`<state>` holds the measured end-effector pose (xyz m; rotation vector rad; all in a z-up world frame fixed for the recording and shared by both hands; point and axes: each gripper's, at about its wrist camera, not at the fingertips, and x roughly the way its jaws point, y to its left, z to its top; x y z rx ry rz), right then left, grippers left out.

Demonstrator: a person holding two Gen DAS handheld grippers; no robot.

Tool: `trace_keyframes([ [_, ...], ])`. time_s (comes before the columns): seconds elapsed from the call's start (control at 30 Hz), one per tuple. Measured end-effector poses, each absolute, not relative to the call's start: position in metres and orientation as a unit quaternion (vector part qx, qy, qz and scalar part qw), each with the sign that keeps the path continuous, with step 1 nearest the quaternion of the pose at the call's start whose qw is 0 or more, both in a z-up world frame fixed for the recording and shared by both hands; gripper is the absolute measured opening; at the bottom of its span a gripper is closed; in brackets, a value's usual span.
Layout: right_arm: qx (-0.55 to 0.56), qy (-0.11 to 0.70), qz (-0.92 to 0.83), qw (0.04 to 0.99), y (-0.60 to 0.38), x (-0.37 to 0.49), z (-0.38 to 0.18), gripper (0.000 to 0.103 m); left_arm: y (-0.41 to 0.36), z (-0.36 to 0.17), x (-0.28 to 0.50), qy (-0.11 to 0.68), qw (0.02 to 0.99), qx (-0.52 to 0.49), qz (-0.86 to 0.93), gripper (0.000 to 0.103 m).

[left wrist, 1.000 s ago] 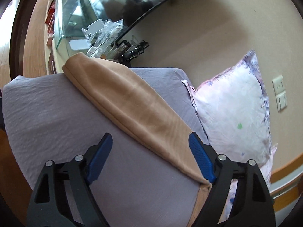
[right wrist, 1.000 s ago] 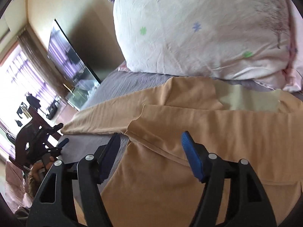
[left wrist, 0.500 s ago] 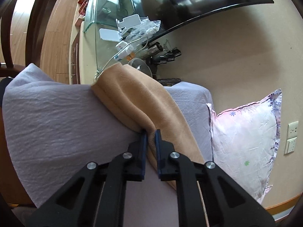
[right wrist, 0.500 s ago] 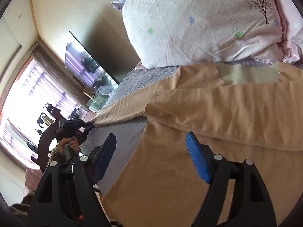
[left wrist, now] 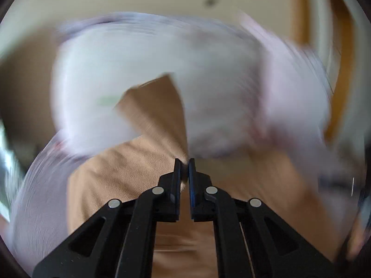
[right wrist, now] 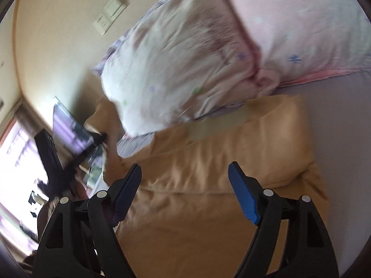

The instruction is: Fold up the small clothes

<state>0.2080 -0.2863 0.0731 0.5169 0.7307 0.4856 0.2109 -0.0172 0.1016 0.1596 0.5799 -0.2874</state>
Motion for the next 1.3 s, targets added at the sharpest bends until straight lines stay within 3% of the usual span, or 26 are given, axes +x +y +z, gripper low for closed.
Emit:
trace_keyframes([
  [0.13,0.268,0.377,0.202,0.863,-0.313,0.221,0.056,0.072,-0.138,0.027,0.163,0.278,0.877,0.337,-0.202,0.008],
  [0.2,0.266,0.401,0.193,0.855,-0.316,0.229,0.044,0.056,-0.143,0.012,0.137,0.253,0.866,0.389,-0.187,0.011],
  [0.3,0.244,0.443,0.175,0.845,-0.307,0.244,0.027,0.045,-0.105,0.022,0.12,0.263,0.878,0.365,-0.163,0.019],
  [0.37,0.229,0.46,0.178,0.839,-0.296,0.249,0.017,0.04,-0.075,0.028,0.115,0.287,0.888,0.33,-0.143,0.03],
  [0.63,0.19,0.454,0.138,0.86,-0.285,0.266,0.005,0.031,0.004,0.02,0.108,0.359,0.894,0.262,-0.057,0.04],
  [0.7,0.149,0.47,0.146,0.858,-0.271,0.265,0.001,0.021,0.01,0.016,0.107,0.366,0.895,0.249,-0.054,0.042],
  [0.77,0.112,0.467,0.166,0.861,-0.259,0.258,0.004,0.005,0.011,0.015,0.105,0.361,0.897,0.249,-0.053,0.043],
  [1.03,0.101,0.341,0.038,0.934,-0.302,0.277,0.067,0.004,0.016,0.015,0.109,0.366,0.9,0.231,-0.056,0.043],
  [1.1,0.083,0.372,-0.005,0.924,-0.314,0.299,0.06,0.007,0.017,0.015,0.109,0.367,0.901,0.225,-0.057,0.044],
  [1.17,0.118,0.399,-0.009,0.909,-0.328,0.302,0.051,0.017,0.018,0.015,0.111,0.368,0.901,0.222,-0.058,0.045],
  [1.2,0.142,0.391,0.007,0.909,-0.333,0.297,0.05,0.034,0.018,0.015,0.111,0.368,0.901,0.22,-0.058,0.045],
  [1.23,0.153,0.383,0.019,0.911,-0.334,0.292,0.051,0.043,0.019,0.015,0.111,0.369,0.902,0.218,-0.059,0.046],
  [1.3,0.159,0.37,0.053,0.914,-0.331,0.282,0.049,0.045,0.021,0.016,0.114,0.371,0.902,0.21,-0.059,0.047],
])
